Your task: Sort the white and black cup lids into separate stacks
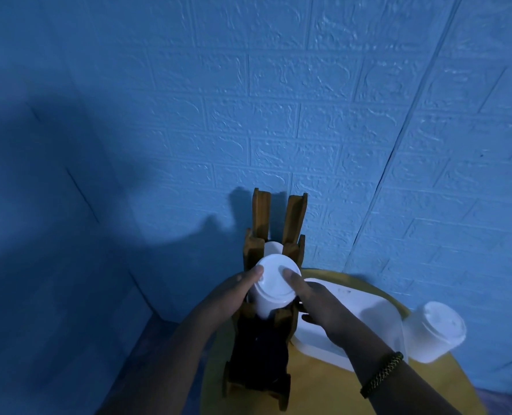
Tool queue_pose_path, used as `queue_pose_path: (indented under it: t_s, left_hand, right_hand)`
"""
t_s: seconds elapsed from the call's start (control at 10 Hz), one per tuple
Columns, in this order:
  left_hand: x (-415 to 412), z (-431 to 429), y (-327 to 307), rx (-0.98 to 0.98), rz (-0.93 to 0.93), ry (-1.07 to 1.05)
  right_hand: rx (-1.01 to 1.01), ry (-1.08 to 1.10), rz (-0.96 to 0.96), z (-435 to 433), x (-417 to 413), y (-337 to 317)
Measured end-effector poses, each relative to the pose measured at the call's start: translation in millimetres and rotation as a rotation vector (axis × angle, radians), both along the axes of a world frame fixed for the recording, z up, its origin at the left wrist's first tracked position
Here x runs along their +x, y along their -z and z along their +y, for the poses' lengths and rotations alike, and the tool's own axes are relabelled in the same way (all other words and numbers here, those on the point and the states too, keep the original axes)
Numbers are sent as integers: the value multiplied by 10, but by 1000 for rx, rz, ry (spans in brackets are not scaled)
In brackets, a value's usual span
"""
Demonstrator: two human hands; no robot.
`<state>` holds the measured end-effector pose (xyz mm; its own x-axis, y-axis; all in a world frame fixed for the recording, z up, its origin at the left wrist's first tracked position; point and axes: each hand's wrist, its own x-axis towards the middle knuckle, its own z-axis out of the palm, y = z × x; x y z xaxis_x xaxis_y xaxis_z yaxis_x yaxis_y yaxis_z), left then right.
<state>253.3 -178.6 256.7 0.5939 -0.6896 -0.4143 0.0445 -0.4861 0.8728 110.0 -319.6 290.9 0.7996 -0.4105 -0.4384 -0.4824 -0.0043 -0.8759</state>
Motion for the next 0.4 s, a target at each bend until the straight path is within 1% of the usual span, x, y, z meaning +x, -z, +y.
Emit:
queue_pose_path:
  t_s: [0.1, 0.2, 0.4]
  left_hand:
    - [-53, 27, -78, 3, -40, -13]
    - [-146, 61, -199, -34, -132, 27]
    - [-286, 141, -312, -57, -399, 5]
  right_hand:
    - [-19, -34, -29, 22, -14, -16]
    - [-71, -49, -43, 68, -83, -93]
    - [-52, -26, -74, 142, -297, -226]
